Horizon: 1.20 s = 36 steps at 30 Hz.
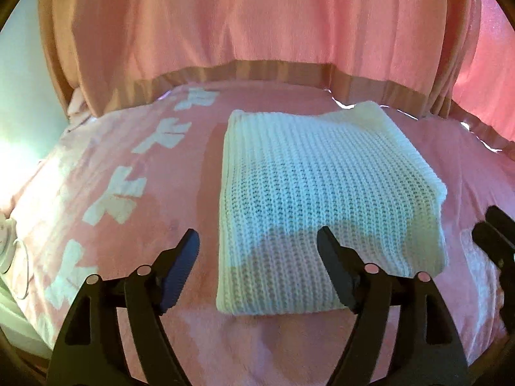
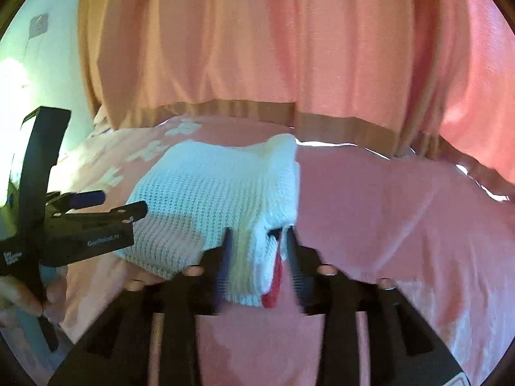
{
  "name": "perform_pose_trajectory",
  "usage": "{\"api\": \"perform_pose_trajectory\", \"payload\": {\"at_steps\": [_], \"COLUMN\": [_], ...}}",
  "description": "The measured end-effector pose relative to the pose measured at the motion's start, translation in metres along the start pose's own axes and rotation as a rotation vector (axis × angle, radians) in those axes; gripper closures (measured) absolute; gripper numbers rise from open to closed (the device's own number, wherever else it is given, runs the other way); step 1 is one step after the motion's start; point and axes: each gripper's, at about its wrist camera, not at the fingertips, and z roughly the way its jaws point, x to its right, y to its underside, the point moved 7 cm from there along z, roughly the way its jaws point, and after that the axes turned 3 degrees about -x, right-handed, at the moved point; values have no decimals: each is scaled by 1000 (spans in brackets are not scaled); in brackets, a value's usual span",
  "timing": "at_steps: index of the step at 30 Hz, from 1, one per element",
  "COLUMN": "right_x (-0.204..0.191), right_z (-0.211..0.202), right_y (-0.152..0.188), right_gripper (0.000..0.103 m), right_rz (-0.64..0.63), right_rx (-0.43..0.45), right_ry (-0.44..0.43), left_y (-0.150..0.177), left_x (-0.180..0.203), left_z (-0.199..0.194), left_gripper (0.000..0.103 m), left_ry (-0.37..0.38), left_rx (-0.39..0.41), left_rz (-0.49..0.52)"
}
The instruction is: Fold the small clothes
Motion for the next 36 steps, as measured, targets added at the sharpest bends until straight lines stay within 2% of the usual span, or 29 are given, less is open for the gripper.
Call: {"api": "perform_pose_trajectory", "payload": {"at_steps": [1,6,13,16,21,36], "right_x": [2,7,21,25,21,6], "right_z": [-1,2,1,3,8,10], "right_y": [5,22,46,53,58,59], "right_gripper": [50,47,43,43,43,42], "right_rz": [9,39,78,95,84,57], "right_rx": [-3,-39,-73,-93,-106,-97], "right_ry": [9,48,94,97,100,85], "left_y": [3,23,49,51,51,51], "left_x": [1,4,19,21,21,19], "left_z": [-3,-12,-19,-23,-21,-19], "left_gripper": [22,17,17,17,17,17], "left_ry": [1,-16,-48,-53,-49,-62], "left_rx": [4,11,25,45,35,29], "left_rz": [-11,-50,5,14,6,-1]}}
